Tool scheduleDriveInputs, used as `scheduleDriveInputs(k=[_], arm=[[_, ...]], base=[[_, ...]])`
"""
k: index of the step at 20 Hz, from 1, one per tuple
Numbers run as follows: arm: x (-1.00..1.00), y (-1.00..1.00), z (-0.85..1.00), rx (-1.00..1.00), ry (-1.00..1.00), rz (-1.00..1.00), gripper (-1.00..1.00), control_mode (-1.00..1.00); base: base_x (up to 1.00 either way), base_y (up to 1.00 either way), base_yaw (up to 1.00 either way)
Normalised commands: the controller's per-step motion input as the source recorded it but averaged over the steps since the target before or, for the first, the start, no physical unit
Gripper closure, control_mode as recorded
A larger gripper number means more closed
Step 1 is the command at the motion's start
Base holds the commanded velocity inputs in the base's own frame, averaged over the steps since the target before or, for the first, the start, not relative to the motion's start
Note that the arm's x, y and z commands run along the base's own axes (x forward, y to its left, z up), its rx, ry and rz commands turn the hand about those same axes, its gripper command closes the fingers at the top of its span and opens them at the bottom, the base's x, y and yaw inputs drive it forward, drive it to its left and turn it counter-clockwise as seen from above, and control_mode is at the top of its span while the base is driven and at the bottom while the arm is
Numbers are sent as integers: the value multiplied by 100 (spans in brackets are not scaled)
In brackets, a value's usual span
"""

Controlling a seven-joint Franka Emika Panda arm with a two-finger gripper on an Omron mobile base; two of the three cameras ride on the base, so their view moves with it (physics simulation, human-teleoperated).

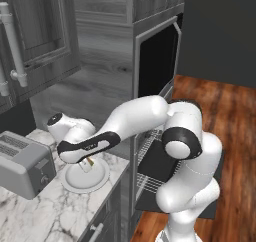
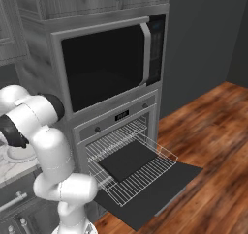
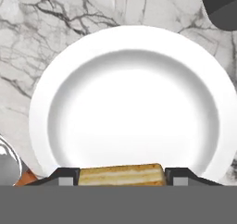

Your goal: Take the baked cake out of the oven and place it on the plate for cooling. Then close the oven door.

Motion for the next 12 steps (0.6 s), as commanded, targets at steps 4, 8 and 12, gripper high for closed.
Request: scheduleDriveInputs(k=[4,8,12], arm=[[-13,0,-9,0,0,6,100,-100],[0,-1,-20,0,0,7,100,-100],[2,-9,-25,0,0,6,100,-100]], base=[[0,0,0],[0,0,0],[0,0,0]])
